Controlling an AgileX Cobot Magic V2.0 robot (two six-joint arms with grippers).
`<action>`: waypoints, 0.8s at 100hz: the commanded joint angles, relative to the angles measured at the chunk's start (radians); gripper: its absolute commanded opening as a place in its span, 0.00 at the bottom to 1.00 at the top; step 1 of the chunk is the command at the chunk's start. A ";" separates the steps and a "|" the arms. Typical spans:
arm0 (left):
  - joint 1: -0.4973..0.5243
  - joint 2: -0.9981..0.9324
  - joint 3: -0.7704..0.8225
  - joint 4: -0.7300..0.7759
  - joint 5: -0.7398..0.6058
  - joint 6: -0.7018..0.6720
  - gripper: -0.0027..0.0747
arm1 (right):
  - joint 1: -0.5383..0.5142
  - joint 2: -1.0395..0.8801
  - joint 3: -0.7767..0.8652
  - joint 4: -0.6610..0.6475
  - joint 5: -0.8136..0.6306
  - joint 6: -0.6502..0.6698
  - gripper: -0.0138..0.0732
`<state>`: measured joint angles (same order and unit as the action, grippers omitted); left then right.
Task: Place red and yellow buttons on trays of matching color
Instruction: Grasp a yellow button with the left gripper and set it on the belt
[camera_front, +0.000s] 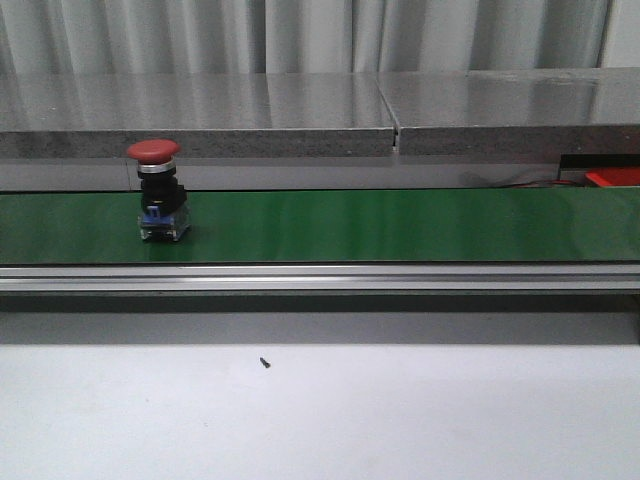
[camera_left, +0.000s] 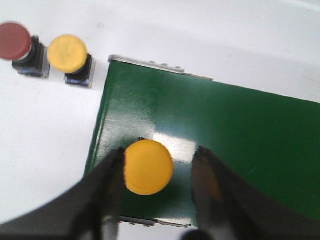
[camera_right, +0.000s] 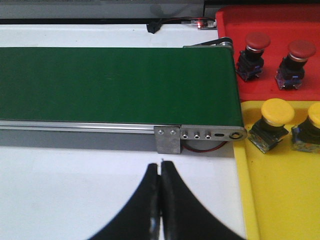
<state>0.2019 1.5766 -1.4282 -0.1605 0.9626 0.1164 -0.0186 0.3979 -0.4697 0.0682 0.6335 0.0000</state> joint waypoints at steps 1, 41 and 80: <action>-0.047 -0.102 -0.025 -0.023 -0.041 0.017 0.07 | 0.000 0.002 -0.024 0.005 -0.066 0.000 0.08; -0.284 -0.287 0.025 0.010 -0.097 0.022 0.01 | 0.000 0.002 -0.024 0.005 -0.066 0.000 0.08; -0.368 -0.513 0.283 0.004 -0.211 0.022 0.01 | 0.000 0.002 -0.024 0.005 -0.066 0.000 0.08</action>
<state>-0.1495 1.1378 -1.1641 -0.1393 0.8362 0.1370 -0.0186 0.3979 -0.4697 0.0682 0.6335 0.0000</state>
